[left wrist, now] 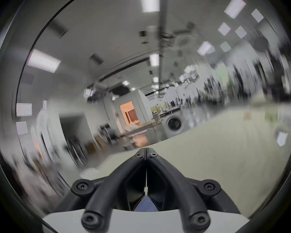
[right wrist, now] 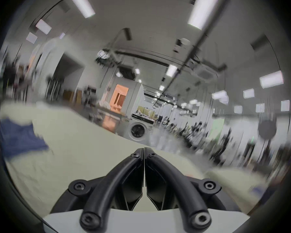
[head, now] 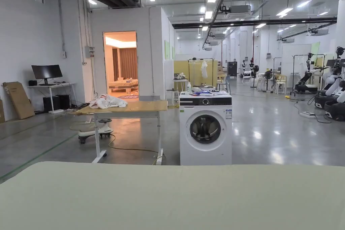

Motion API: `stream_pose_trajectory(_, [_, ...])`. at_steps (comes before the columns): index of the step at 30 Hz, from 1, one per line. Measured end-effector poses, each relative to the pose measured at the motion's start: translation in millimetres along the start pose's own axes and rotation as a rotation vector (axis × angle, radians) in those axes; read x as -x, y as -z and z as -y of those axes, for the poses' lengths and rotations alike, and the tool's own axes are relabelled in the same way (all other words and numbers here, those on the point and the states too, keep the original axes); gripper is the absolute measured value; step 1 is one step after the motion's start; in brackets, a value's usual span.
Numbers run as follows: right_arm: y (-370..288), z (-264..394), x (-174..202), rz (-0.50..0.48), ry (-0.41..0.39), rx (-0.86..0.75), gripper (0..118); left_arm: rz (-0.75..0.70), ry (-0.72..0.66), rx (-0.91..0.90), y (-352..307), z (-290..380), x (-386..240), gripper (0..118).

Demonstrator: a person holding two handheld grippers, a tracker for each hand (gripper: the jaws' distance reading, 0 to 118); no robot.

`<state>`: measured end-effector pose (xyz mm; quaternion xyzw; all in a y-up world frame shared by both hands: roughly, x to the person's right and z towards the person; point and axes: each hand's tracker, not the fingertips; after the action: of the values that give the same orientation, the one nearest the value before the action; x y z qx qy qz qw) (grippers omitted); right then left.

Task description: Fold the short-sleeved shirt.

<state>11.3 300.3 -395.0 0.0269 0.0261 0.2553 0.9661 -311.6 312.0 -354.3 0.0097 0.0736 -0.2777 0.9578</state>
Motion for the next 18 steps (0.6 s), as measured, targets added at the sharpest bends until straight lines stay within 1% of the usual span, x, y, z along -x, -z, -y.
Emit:
stream_pose_trajectory(1, [1.5,1.5,6.1,0.018,-0.164,0.001,0,-0.022,0.174,0.007,2.3,4.5,-10.7,0])
stream_pose_trajectory(2, [2.6,5.6,13.8,0.031,-0.341,-0.003,0,-0.062,0.408,0.033,5.9,13.6,-25.1,0])
stream_pose_trajectory(3, [3.4,9.9,22.0,0.03,-0.517,-0.006,0,-0.055,0.603,0.046,8.7,25.6,-37.4,0])
stream_pose_trajectory(4, [3.1,17.3,28.4,0.012,-0.653,-0.023,0,-0.011,0.737,0.048,8.2,39.5,-43.8,0])
stream_pose_trajectory(5, [0.6,28.9,33.9,-0.022,-0.772,-0.04,0,0.054,0.823,0.037,5.3,52.9,-50.5,0])
stream_pose_trajectory(6, [-1.4,44.9,37.7,-0.066,-0.855,-0.05,0,0.101,0.863,0.038,2.0,63.7,-55.3,0])
stream_pose_trajectory(7, [-5.2,47.8,41.0,-0.113,-0.925,-0.055,0,0.148,0.888,0.045,-1.3,72.2,-58.7,0])
stream_pose_trajectory(8, [-8.5,56.6,44.7,-0.146,-0.975,-0.06,0,0.183,0.9,0.055,-3.1,77.0,-61.7,0])
stream_pose_trajectory(9, [-13.8,63.1,48.4,-0.176,-1.026,-0.066,0,0.186,0.898,0.063,-5.1,81.1,-62.5,0])
stream_pose_trajectory(11, [-20.7,72.9,55.1,-0.195,-1.115,-0.1,0,0.19,0.88,0.054,-7.5,75.5,-62.1,0])
stream_pose_trajectory(12, [-21.3,71.1,57.1,-0.183,-1.117,-0.112,0,0.163,0.804,-0.019,-8.1,64.7,-61.6,0])
stream_pose_trajectory(13, [-21.2,71.2,57.7,-0.179,-1.096,-0.108,0,0.134,0.73,-0.032,-7.2,54.4,-59.1,0])
stream_pose_trajectory(14, [-18.5,62.3,56.4,-0.156,-1.04,-0.114,0,0.125,0.625,-0.048,-6.8,40.4,-52.9,0])
stream_pose_trajectory(16, [-10.7,41.5,46.9,-0.091,-0.795,-0.077,0,0.099,0.369,-0.074,-6.2,12.9,-35.9,0])
stream_pose_trajectory(17, [-6.8,28.2,40.4,-0.056,-0.628,-0.048,0,0.089,0.228,-0.087,-5.8,1.5,-26.9,0])
stream_pose_trajectory(18, [-3.3,17.2,32.8,-0.017,-0.441,-0.007,0,0.098,0.07,-0.096,-6.3,-6.6,-16.0,0])
